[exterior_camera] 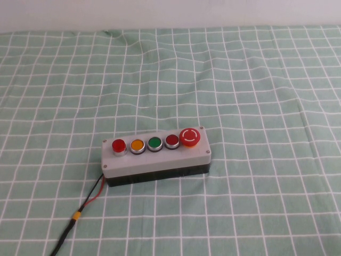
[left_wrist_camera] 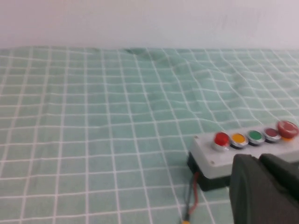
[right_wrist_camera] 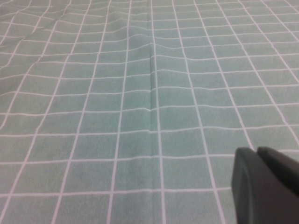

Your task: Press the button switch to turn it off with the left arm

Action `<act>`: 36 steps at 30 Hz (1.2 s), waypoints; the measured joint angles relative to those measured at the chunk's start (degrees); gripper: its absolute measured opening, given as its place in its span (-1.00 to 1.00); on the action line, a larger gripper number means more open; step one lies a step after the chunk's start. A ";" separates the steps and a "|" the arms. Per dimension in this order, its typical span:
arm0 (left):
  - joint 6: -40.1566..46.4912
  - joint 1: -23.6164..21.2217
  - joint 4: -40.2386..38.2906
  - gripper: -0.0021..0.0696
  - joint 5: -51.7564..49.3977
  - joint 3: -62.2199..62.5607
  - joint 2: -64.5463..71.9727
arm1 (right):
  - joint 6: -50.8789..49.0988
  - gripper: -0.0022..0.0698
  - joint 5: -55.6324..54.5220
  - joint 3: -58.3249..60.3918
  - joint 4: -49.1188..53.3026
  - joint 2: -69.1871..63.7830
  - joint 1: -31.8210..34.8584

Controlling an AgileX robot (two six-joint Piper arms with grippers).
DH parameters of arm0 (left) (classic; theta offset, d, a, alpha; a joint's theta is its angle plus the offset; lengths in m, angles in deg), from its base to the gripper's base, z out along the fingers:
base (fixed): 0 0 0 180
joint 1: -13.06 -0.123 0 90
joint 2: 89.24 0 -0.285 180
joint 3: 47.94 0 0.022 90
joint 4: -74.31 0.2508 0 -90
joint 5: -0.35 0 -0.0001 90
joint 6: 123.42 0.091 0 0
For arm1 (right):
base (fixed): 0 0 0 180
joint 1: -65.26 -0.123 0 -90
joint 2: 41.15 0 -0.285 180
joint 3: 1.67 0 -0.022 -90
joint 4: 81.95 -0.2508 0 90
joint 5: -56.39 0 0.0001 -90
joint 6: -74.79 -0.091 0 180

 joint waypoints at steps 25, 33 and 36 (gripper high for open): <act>-4.66 -12.45 -0.78 -0.95 54.74 -44.35 -7.20 | 0.00 -0.99 0.00 0.00 0.00 0.00 0.00; -5.09 -12.45 -0.88 -0.95 53.25 -44.43 -7.20 | 0.00 -0.99 0.00 0.00 0.00 0.00 0.00; -5.14 -12.45 -0.88 -0.95 49.61 -44.43 -7.20 | 0.00 -0.99 0.00 0.00 0.00 0.00 0.00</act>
